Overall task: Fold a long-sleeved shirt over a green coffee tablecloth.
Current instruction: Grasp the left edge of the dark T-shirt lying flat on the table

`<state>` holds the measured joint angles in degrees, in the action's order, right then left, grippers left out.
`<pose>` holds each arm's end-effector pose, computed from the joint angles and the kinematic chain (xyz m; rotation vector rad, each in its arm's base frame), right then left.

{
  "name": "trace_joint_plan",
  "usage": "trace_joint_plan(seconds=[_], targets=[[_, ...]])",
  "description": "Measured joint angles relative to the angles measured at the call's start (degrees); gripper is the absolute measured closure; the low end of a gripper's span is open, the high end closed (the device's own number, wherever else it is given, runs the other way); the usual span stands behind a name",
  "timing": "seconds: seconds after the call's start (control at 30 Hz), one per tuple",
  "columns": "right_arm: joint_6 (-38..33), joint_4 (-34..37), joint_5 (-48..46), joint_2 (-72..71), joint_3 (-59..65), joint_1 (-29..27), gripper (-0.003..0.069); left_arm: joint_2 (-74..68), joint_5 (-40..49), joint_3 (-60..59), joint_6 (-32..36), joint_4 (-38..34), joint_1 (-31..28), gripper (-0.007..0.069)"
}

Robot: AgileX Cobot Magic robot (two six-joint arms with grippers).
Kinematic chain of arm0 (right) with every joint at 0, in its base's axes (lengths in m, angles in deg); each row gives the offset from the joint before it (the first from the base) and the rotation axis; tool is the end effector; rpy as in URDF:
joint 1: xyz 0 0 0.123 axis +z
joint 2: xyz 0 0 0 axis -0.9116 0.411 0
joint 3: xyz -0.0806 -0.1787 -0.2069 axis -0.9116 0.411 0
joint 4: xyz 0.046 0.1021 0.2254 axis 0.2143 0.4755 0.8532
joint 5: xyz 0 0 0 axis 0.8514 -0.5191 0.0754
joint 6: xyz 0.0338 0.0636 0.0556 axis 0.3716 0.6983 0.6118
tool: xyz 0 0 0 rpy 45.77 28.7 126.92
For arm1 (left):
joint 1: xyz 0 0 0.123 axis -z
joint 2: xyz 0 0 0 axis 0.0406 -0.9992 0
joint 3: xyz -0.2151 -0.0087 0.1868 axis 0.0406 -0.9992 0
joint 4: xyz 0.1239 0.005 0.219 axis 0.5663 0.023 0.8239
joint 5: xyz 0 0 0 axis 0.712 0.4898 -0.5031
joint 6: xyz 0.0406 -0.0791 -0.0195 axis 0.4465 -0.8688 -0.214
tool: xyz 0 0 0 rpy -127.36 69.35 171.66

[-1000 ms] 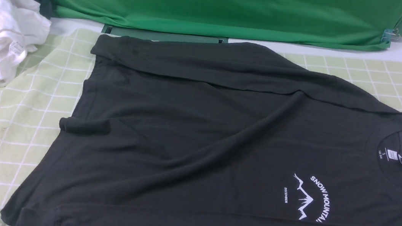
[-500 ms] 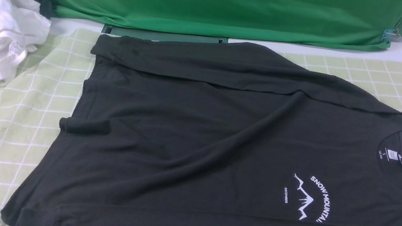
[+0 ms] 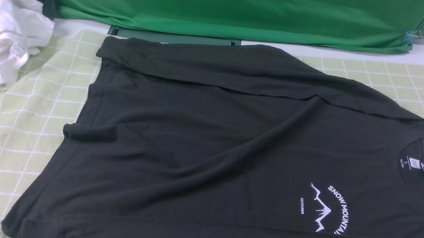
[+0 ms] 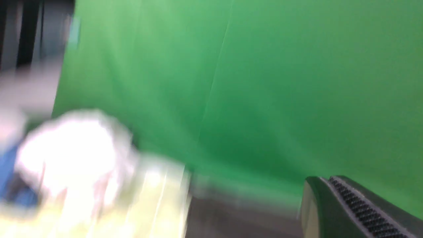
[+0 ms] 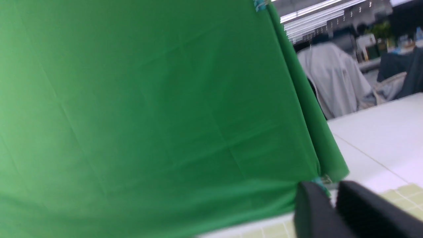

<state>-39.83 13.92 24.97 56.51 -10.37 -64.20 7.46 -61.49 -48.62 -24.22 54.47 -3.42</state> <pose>0.0467 0.0007 0.2734 0.2562 1.2682 0.3756 0.0892 0.0034 0.3466 -0.3080 1.7348 -0.1988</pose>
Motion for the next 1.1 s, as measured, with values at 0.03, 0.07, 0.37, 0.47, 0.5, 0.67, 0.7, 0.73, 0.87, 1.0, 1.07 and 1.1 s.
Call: trace_joint_plan(seconds=[0.03, 0.07, 0.37, 0.47, 0.5, 0.67, 0.7, 0.73, 0.87, 1.0, 1.07, 1.1], targets=[[-1.3, 0.0, -4.0, 1.7, -2.5, 0.4, 0.0611, -3.3, 3.9, 1.4, 2.3, -1.2, 0.0, 0.0608], [-2.0, 0.0, -4.5, 2.1, -3.8, 0.6, 0.0617, -3.9, 3.9, 1.6, 2.8, -1.5, 0.0, 0.0608], [-12.1, 0.2, -36.0, 28.1, -27.5, 7.5, 0.0655, -31.2, 24.3, 3.1, 19.4, -10.8, 0.1, 0.0619], [-15.6, 0.6, -42.5, 36.1, -30.4, 11.5, 0.0649, -37.5, 27.9, 3.1, 16.4, -3.8, 3.4, 0.0622], [-15.8, 0.8, -42.8, 37.6, -30.4, 12.6, 0.0647, -38.3, 28.4, 3.1, 14.4, -1.3, 5.2, 0.0622], [-16.4, 1.9, -42.7, 41.6, -30.4, 17.2, 0.0638, -39.7, 27.9, 3.0, 4.5, 5.4, 14.2, 0.0622], [-16.4, 2.0, -42.0, 42.2, -30.4, 18.3, 0.0634, -40.2, 27.2, 3.0, 1.5, 6.5, 16.2, 0.0623], [-16.5, 2.1, -41.5, 42.4, -30.4, 19.1, 0.0631, -40.6, 27.0, 3.0, 0.9, 6.8, 16.8, 0.0623], [-16.8, 2.2, -38.6, 42.8, -30.4, 22.5, 0.0621, -43.9, 26.7, 3.0, -3.8, 10.7, 18.1, 0.0620], [-16.8, 2.3, -37.0, 42.8, -30.5, 24.7, 0.0611, -47.6, 24.7, 3.0, -7.1, 15.2, 18.3, 0.0596], [-16.8, 2.4, -36.8, 42.8, -30.5, 25.2, 0.0606, -49.3, 23.3, 3.0, -7.7, 16.5, 18.3, 0.0571], [-16.8, 2.5, -36.8, 42.8, -30.5, 25.3, 0.0603, -50.5, 22.3, 3.0, -7.9, 17.4, 18.3, 0.0543]])
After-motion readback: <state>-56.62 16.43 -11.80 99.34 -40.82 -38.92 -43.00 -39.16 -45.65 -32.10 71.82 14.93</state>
